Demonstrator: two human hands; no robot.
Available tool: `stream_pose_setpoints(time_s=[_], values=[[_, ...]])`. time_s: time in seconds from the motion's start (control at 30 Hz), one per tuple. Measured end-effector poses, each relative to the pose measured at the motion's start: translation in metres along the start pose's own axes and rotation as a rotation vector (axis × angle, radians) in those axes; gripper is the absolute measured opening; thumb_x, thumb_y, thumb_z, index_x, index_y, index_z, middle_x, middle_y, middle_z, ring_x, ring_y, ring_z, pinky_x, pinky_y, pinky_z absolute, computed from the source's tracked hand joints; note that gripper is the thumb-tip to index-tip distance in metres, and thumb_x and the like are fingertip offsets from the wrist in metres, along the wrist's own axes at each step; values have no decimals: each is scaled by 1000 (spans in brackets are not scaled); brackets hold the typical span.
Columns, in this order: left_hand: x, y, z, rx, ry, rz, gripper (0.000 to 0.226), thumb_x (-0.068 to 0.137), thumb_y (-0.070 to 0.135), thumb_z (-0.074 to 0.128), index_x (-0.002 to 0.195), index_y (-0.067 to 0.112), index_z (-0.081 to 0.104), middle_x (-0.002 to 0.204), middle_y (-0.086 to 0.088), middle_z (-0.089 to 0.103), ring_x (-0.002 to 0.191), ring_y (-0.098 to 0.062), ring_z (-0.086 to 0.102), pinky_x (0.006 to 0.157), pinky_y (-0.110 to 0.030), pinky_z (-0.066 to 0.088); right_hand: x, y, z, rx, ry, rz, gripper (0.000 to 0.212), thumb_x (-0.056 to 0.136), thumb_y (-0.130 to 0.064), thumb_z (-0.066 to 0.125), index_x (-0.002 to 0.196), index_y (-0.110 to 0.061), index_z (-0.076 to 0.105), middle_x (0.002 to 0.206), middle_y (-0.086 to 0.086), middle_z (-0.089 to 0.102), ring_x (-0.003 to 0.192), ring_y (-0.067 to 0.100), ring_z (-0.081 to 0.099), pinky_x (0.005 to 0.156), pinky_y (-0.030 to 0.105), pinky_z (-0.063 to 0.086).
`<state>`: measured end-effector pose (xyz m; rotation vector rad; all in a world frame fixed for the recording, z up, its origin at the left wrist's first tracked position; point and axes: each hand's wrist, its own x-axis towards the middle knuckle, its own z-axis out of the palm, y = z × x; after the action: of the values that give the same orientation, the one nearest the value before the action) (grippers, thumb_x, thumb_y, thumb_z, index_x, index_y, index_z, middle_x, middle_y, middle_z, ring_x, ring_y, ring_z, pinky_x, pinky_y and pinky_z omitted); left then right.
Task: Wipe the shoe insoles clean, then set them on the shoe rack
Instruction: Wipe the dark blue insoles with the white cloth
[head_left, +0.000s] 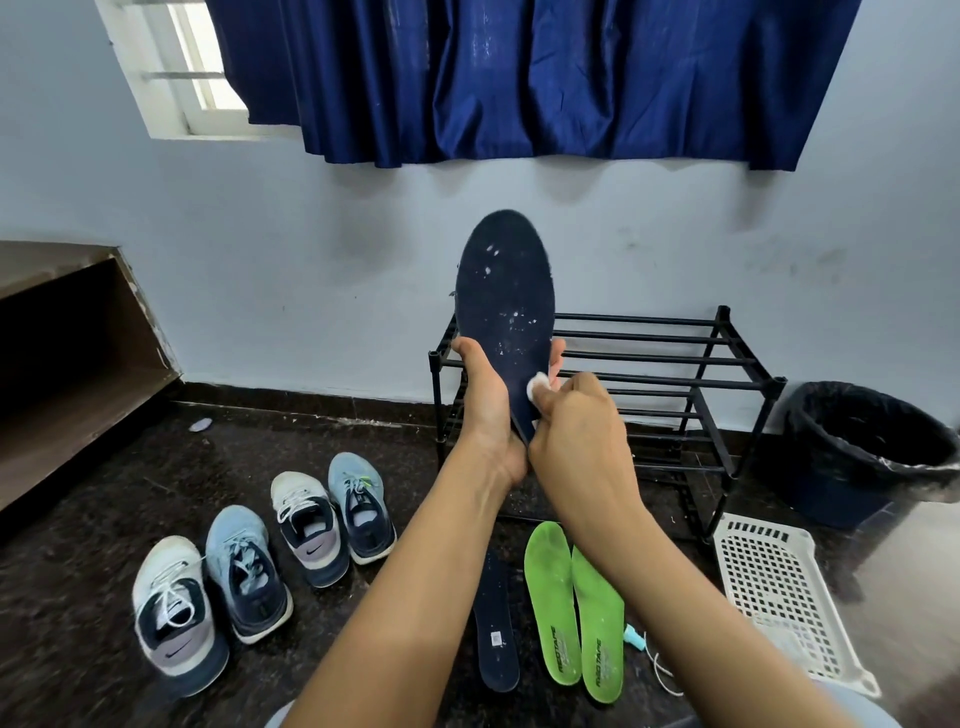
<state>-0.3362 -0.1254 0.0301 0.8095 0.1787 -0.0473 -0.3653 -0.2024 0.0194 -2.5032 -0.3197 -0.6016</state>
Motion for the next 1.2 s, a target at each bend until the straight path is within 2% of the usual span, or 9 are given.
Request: stream_pose_setpoints(time_s=[0.23,0.4,0.5,0.6,0.73,0.9,1.0,1.1,1.2], values=[[1,2,0,1,2,30,89,86,81,11,121,19,65,112,-3,71,104,-20,67,89,-33,52,17,6,-2,71,84,10,34,91,-6,45,120,-9,61,91,5,42,81,24,46,65,30,35],[5,8,-4,-65,-20,28,95,86,81,12,135,11,56,101,-6,71,84,-17,66,70,-27,53,-5,2,4,114,43,-34,29,96,-15,42,115,-7,62,85,1,42,73,19,44,61,29,34],[5,7,-3,-79,-44,37,95,86,81,12,129,11,59,104,-5,71,87,-17,66,79,-28,51,2,-1,4,170,97,-44,28,97,-19,43,111,-5,64,82,-1,41,68,12,43,60,24,31],[1,2,1,-5,-39,22,97,85,81,7,130,12,59,118,-5,70,101,-15,69,85,-27,56,21,2,-3,194,159,-56,28,96,-13,47,115,-5,66,88,8,49,76,25,53,68,26,40],[-1,3,1,-37,-23,20,93,86,80,10,135,14,55,110,-4,72,101,-14,69,85,-27,55,2,-2,4,214,96,-96,28,96,-13,49,118,-10,66,86,4,46,75,20,49,66,16,30],[-4,3,1,5,-25,24,93,86,80,8,118,14,65,105,-4,73,98,-17,69,89,-29,53,15,2,3,209,166,-84,26,96,-14,50,112,-4,68,88,8,50,83,28,56,70,25,42],[-4,4,-1,33,-17,15,93,85,81,9,119,13,65,102,-3,74,94,-17,70,84,-28,56,8,-1,2,271,141,-126,23,93,-8,52,109,-5,70,91,8,53,90,25,58,72,10,40],[-1,8,-6,15,-18,29,100,84,82,8,130,9,59,100,-7,73,93,-19,71,84,-30,56,-10,-6,3,324,85,-189,21,90,-5,57,104,-10,73,76,-1,51,66,4,49,66,6,39],[2,10,-7,15,-25,37,103,85,80,1,132,7,56,101,-11,72,94,-21,70,83,-31,57,-4,-3,2,334,110,-179,20,90,-7,59,103,-11,74,76,-1,49,62,3,42,64,-2,31]])
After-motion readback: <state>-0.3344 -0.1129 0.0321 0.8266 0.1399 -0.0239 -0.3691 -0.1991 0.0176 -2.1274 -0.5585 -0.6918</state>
